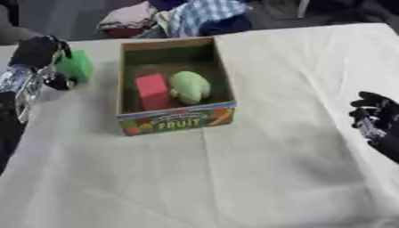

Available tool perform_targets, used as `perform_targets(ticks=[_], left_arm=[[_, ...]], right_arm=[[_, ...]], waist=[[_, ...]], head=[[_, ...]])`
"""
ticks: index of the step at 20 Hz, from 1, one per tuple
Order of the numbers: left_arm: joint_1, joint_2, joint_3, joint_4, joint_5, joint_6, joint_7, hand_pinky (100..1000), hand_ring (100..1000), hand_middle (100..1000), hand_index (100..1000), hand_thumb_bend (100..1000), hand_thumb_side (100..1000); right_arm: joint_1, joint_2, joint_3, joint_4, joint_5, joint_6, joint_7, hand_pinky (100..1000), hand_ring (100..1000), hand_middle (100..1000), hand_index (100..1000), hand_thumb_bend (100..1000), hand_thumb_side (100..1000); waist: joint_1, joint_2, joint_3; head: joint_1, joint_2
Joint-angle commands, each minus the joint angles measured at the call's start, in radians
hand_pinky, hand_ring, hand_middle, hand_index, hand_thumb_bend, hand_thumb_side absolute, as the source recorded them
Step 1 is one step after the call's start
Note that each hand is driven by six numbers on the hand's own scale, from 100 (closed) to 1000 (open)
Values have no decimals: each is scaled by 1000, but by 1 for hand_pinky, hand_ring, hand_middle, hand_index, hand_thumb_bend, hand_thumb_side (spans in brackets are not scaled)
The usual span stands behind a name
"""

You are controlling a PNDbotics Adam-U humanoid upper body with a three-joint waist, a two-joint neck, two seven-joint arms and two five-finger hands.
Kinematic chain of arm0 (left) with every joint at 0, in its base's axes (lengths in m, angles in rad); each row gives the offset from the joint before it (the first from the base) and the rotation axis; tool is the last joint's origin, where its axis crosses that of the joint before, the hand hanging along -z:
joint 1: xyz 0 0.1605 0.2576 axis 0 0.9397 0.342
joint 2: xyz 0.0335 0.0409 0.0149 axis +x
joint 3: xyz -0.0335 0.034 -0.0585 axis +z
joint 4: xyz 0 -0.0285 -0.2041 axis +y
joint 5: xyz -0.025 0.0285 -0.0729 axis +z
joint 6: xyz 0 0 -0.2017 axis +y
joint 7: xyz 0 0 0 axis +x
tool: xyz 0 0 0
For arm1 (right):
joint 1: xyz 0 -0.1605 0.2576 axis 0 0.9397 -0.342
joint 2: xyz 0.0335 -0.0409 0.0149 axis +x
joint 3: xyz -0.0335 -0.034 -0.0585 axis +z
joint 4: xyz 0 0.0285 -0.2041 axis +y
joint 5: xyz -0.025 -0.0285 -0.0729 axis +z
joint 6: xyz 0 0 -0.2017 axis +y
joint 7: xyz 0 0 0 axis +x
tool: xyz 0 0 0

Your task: Pick up objects on the table and place them in the box.

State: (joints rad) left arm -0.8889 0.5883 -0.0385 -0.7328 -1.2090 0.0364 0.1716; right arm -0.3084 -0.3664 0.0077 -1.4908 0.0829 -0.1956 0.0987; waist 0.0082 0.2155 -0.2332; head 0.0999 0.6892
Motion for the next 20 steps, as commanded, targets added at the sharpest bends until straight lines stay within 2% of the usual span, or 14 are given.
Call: perform_targets(ticks=[1, 7, 11, 16, 20], left_arm=[[-17, 21, 5, -29, 43, -6, 48, 520, 370, 344, 399, 411, 100], [-30, 32, -48, -196, 170, -52, 20, 523, 373, 342, 395, 383, 100], [-52, 2, -93, -294, 240, -78, -26, 524, 375, 343, 396, 374, 100], [-87, -71, -135, -337, 264, -104, -66, 529, 381, 349, 403, 378, 100], [-99, -131, -161, -317, 235, -127, -91, 536, 393, 364, 420, 391, 100]], right_arm=[[-7, -14, -4, -11, -6, -1, 2, 611, 719, 729, 887, 100, 497], [9, -12, -5, -7, -5, -1, 3, 611, 719, 729, 887, 100, 497], [14, -8, -3, -7, -3, -1, 7, 611, 719, 729, 887, 100, 499], [16, -3, 1, -7, -4, -2, 14, 612, 720, 729, 887, 100, 502], [15, -2, 2, -6, -4, -2, 17, 612, 720, 729, 887, 100, 504]], waist=[[-4, -25, 6], [-1, -55, 34], [4, -74, 45], [7, -84, 43], [9, -85, 35]], head=[[2, -1], [4, 19], [6, 27], [12, 28], [13, 24]])
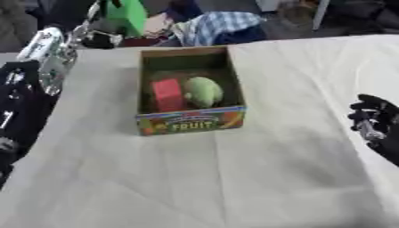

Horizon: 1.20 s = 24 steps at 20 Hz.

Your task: Pick up objects on the table and place them in the box.

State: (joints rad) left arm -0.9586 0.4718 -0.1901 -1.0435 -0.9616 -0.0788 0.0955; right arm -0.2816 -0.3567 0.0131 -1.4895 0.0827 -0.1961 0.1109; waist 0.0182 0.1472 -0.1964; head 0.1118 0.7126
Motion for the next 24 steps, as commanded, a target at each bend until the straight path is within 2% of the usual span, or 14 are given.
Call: perform_targets(ticks=[1, 6, 8, 9, 10, 11, 12, 13, 16, 18, 21, 24], left_arm=[[-29, -30, -15, 7, -21, -17, -19, 541, 404, 376, 434, 403, 100], [-20, -86, -31, 77, -67, -58, -48, 577, 453, 432, 495, 461, 100], [-12, -96, -35, 93, -66, -76, -66, 608, 507, 497, 574, 522, 113], [-7, -98, -39, 95, -60, -87, -79, 659, 601, 609, 695, 610, 192], [-2, -97, -42, 92, -48, -99, -97, 697, 661, 682, 764, 718, 303], [1, -94, -42, 82, -28, -110, -110, 743, 728, 750, 802, 733, 319], [4, -88, -42, 67, -5, -115, -117, 743, 728, 750, 802, 733, 319], [9, -79, -41, 45, 23, -117, -116, 764, 760, 779, 828, 772, 349], [30, -44, -40, -50, 129, -102, -107, 753, 745, 764, 824, 785, 359], [53, -7, -36, -145, 212, -83, -98, 733, 700, 728, 815, 778, 343], [103, 58, -17, -310, 328, -39, -83, 719, 669, 693, 795, 744, 310], [189, 120, 34, -460, 447, 19, -50, 696, 629, 643, 767, 681, 297]], right_arm=[[-12, -11, -3, -8, -4, -2, 6, 613, 720, 729, 887, 100, 505], [-15, -9, -2, -8, -5, -2, 7, 613, 721, 729, 888, 100, 507], [-15, -8, -3, -8, -5, -2, 7, 613, 721, 729, 888, 100, 507], [-15, -8, -4, -8, -5, -2, 7, 614, 722, 729, 888, 100, 508], [-15, -8, -4, -8, -5, -2, 6, 614, 722, 729, 888, 100, 508], [-14, -8, -5, -8, -5, -2, 6, 614, 722, 729, 888, 100, 508], [-12, -8, -6, -8, -5, -2, 6, 614, 722, 729, 888, 100, 508], [-11, -7, -7, -7, -5, -2, 5, 614, 722, 728, 888, 100, 509], [-4, -7, -10, -7, -5, -3, 4, 614, 722, 728, 888, 100, 511], [2, -7, -13, -6, -5, -2, 1, 614, 721, 727, 888, 100, 512], [12, -8, -18, -5, -6, -1, -4, 614, 721, 726, 888, 100, 512], [21, -11, -25, -5, -6, 0, -11, 614, 721, 726, 888, 100, 512]], waist=[[-1, -16, -4], [-2, -12, -10], [-2, -11, -10], [-3, -10, -9], [-4, -10, -7], [-5, -11, -5], [-5, -12, -3], [-6, -14, 1], [-7, -20, 14], [-8, -25, 26], [-9, -32, 48], [-12, -39, 88]], head=[[1, 0], [1, -5], [1, -6], [0, -6], [-1, -5], [-2, -4], [-3, -3], [-4, -2], [-10, 2], [-15, 6], [-24, 13], [-33, 20]])
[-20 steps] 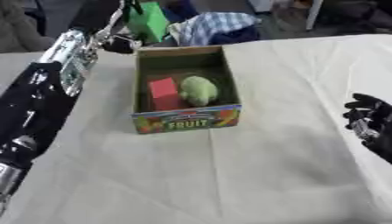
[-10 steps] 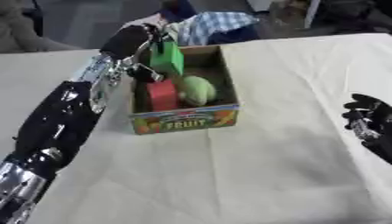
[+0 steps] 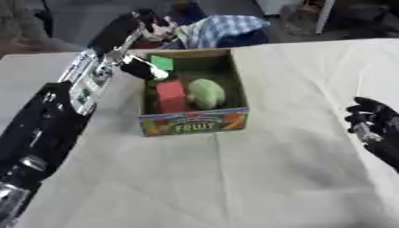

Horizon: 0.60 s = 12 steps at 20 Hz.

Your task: Pick up objects on the table and place them in the box.

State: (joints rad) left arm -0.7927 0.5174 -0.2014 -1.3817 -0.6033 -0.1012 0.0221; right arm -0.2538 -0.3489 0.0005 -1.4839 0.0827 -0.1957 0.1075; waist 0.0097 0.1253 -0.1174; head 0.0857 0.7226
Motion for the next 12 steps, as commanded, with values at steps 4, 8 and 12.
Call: perform_targets(ticks=[4, 8, 12], left_arm=[[179, 101, 117, -263, 216, 107, 77, 690, 620, 627, 759, 631, 310], [328, 47, 184, -337, 291, 133, 141, 681, 608, 611, 748, 550, 346], [424, -25, 220, -383, 343, 138, 185, 676, 603, 605, 745, 527, 370]], right_arm=[[-5, -17, -18, -16, -7, -1, -16, 613, 722, 727, 887, 100, 510], [-6, -20, -23, -30, -12, -4, -27, 612, 720, 728, 887, 100, 508], [-5, -15, -27, -49, -18, -5, -42, 609, 717, 726, 887, 100, 507]], waist=[[-8, -21, 47], [-9, -19, 73], [-9, -17, 88]], head=[[-10, 15], [-11, 26], [-7, 40]])
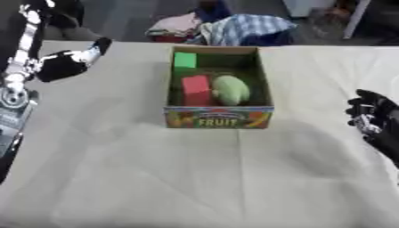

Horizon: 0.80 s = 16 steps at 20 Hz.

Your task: Pick up objects on the table and place them in the box.

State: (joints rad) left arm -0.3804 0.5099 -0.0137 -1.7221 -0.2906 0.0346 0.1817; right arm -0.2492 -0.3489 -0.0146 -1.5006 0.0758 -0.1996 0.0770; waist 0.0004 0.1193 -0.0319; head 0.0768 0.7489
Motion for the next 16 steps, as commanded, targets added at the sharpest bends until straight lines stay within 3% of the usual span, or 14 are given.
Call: perform_targets(ticks=[1, 8, 16], left_arm=[[25, -29, 38, -51, 36, 2, 30, 676, 603, 605, 745, 527, 370], [128, -112, 57, -49, 57, 6, 8, 673, 602, 605, 745, 504, 435], [172, -149, 60, -24, 77, -8, 9, 661, 591, 592, 732, 488, 448]], right_arm=[[-10, -14, -12, -37, -13, -1, -14, 609, 717, 726, 887, 100, 507], [-13, -4, -15, -70, -23, 0, -29, 605, 713, 722, 886, 100, 508], [-16, 0, -18, -85, -28, 3, -37, 604, 712, 721, 885, 100, 507]], waist=[[0, -9, 6], [1, 6, 8], [0, 17, 0]], head=[[3, 16], [9, 21], [-5, 21]])
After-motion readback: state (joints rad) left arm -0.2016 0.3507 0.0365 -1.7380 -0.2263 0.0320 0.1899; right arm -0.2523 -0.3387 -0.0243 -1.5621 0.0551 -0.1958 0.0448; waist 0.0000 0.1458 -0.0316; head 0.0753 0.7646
